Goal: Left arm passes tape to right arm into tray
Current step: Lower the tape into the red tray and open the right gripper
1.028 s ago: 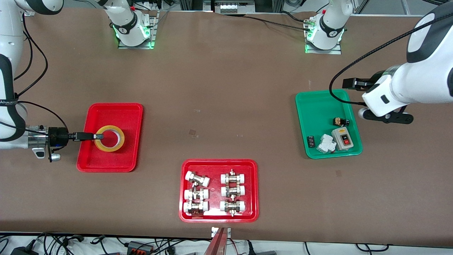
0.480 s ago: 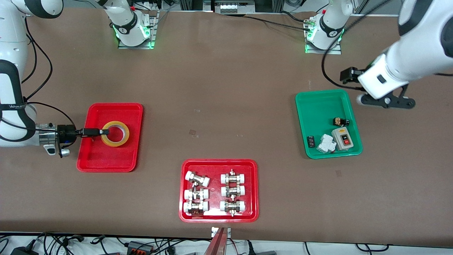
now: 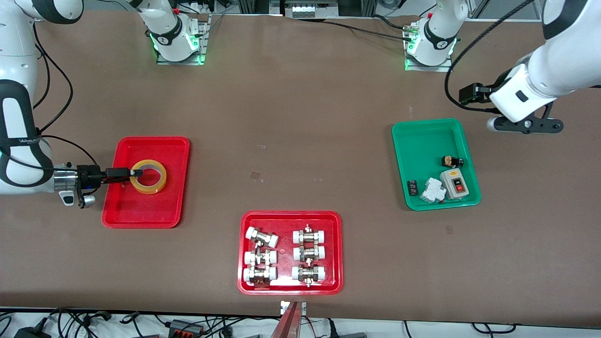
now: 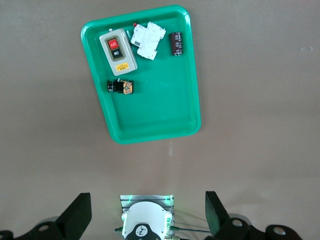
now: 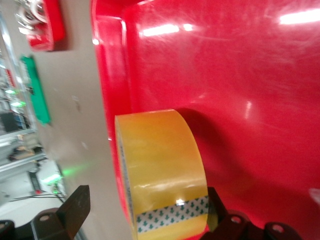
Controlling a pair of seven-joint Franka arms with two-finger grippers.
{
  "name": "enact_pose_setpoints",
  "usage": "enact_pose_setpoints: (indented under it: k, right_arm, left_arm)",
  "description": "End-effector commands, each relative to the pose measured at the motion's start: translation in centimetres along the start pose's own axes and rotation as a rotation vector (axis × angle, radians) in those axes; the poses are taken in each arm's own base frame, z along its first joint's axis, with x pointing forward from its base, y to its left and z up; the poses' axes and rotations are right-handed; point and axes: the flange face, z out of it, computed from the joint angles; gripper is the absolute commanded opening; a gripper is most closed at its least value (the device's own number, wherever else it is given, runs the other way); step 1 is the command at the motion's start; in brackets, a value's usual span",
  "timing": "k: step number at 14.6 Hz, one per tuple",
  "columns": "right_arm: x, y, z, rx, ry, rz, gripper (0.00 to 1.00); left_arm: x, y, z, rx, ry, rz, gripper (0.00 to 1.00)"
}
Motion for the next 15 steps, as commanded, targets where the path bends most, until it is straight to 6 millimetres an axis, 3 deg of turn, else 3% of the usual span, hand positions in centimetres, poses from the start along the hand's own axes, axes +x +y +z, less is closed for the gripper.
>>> enact_pose_setpoints:
  k: [1, 4, 7, 11, 13, 15]
  right_arm:
    - [0.3, -1.3, -0.6, -0.131, -0.03, -0.056, 1.0]
    - [1.8, -6.2, -1.4, -0.288, -0.062, -0.104, 1.0]
    - [3.0, -13.8, -3.4, -0.534, -0.08, -0.089, 1.0]
    - [4.1, -22.8, -8.1, -0.769, -0.01, -0.146, 1.0]
    - [3.2, -26.9, -9.4, -0.817, 0.035, -0.104, 1.0]
    - [2.0, -30.4, -9.6, -0.815, 0.079, 0.064, 1.0]
  left_arm:
    - [-0.4, 1.1, -0.1, -0.007, 0.015, 0.015, 1.0]
    - [-0.1, 1.4, -0.6, -0.009, 0.021, 0.021, 1.0]
    - [0.2, 3.2, -0.8, 0.002, 0.007, 0.035, 1.0]
    - [-0.1, 4.9, -0.8, -0.007, 0.0, -0.13, 1.0]
    - [0.2, 4.9, -0.6, -0.022, -0.004, -0.113, 1.0]
    - [0.3, 4.9, -0.4, -0.022, -0.007, -0.106, 1.0]
